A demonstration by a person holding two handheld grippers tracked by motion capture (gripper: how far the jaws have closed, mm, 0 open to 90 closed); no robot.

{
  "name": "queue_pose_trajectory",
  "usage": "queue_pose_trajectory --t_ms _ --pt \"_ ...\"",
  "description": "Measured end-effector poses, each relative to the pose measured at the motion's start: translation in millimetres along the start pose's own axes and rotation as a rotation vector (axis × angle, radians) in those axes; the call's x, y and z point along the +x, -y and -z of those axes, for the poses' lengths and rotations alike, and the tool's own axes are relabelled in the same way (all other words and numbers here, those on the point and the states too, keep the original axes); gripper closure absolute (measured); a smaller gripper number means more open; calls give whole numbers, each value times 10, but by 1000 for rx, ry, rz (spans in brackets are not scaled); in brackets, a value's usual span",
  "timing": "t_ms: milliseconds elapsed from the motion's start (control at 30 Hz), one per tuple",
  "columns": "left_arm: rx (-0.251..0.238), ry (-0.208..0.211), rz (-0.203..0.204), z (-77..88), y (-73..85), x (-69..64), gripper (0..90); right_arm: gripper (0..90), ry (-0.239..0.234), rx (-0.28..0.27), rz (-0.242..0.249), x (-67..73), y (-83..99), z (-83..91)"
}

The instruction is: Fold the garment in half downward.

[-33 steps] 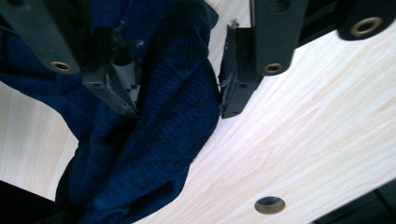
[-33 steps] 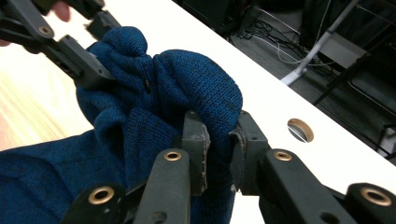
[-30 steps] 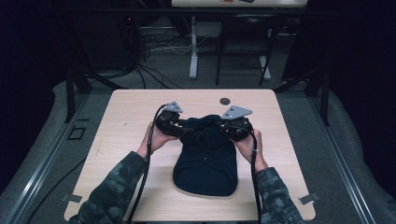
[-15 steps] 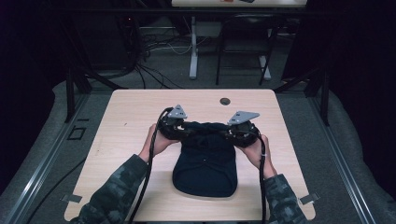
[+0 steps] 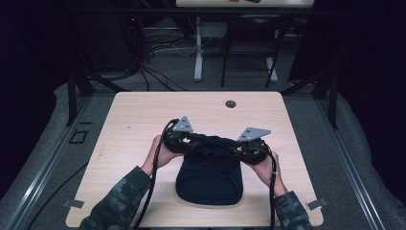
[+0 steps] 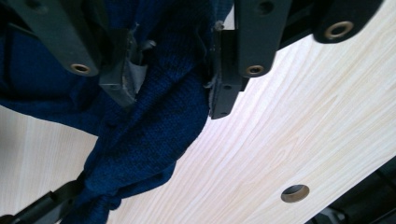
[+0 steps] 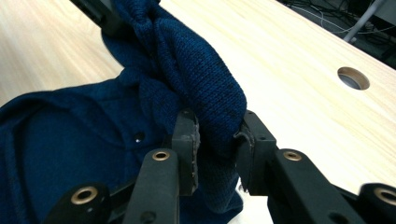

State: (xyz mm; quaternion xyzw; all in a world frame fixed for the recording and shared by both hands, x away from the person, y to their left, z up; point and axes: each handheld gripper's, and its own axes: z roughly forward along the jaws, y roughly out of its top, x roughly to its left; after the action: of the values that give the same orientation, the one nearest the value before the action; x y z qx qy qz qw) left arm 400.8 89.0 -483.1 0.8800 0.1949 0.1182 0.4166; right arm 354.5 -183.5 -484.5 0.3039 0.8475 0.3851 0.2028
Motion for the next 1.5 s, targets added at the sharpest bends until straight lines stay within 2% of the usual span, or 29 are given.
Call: queue_pose_trajectory --t_ms 233,567,767,800,833,967,1300,1500 --pt "-18 7 -5 26 141 -103 617 703 -24 21 18 111 85 24" --pt "-44 46 21 16 347 -248 648 704 -52 64 33 253 226 40" --pt "-51 54 28 9 442 -310 654 697 -61 75 31 309 280 37" --pt "-51 54 28 9 442 -310 654 696 -65 78 25 319 293 34" --pt "-42 77 43 -9 483 -318 654 695 -69 82 23 325 308 30" --pt "-33 94 54 -35 547 -338 654 695 -75 94 13 354 359 16" --pt "-11 110 67 -90 673 -417 655 692 -89 140 -7 452 506 -71" --pt "-3 117 76 -114 742 -469 655 679 -97 161 -1 485 565 -85"
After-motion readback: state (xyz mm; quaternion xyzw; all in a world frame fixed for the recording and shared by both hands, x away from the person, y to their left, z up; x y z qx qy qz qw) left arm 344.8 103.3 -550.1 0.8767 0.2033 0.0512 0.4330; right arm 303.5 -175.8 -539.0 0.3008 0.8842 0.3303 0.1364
